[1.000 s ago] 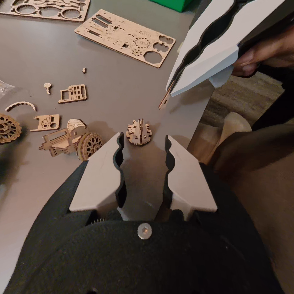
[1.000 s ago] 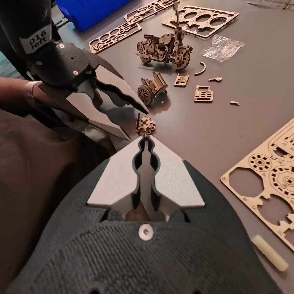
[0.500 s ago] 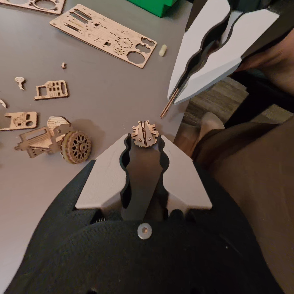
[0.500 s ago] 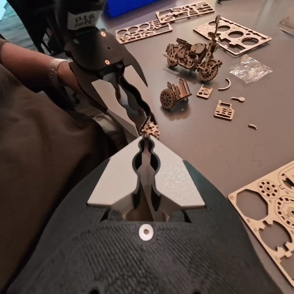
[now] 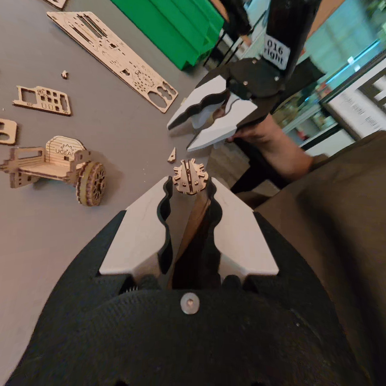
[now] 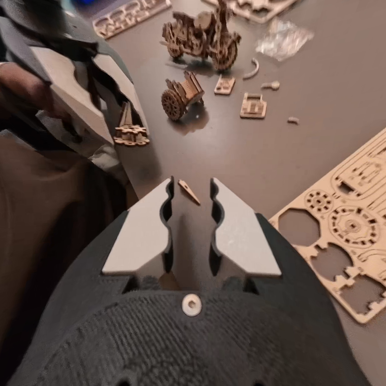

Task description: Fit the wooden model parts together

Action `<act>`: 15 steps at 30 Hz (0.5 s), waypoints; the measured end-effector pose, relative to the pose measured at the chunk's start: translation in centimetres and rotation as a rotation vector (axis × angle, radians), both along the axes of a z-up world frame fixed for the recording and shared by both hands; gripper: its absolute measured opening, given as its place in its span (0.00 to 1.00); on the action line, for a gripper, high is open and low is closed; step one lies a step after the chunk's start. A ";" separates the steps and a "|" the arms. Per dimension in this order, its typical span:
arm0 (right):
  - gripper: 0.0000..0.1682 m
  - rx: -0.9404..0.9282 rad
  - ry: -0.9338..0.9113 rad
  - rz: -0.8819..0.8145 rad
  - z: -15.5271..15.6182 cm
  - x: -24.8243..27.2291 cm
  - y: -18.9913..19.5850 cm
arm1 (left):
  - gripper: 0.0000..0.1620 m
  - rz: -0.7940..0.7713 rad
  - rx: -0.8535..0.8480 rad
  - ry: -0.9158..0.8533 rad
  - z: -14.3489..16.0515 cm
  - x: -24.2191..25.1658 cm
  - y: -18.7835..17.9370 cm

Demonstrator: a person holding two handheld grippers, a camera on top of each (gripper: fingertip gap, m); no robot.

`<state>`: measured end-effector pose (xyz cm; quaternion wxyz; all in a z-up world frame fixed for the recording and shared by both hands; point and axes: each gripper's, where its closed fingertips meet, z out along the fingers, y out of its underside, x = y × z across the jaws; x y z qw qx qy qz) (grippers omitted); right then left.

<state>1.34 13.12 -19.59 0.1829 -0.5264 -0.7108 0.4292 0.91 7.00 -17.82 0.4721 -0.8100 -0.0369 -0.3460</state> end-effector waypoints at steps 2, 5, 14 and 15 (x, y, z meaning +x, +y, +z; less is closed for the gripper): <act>0.24 0.019 0.133 0.053 2.3 -0.2 -1.0 | 0.19 -0.002 0.009 -0.086 0.6 -0.2 -0.1; 0.27 0.102 0.317 0.187 4.9 0.3 -4.1 | 0.19 -0.043 0.004 -0.187 1.0 0.3 -0.4; 0.15 0.351 0.385 0.351 3.4 1.3 -7.7 | 0.19 -0.203 -0.030 -0.327 1.6 3.5 -1.3; 0.13 0.354 0.389 0.359 3.4 1.3 -7.8 | 0.19 -0.206 -0.031 -0.327 1.6 3.6 -1.3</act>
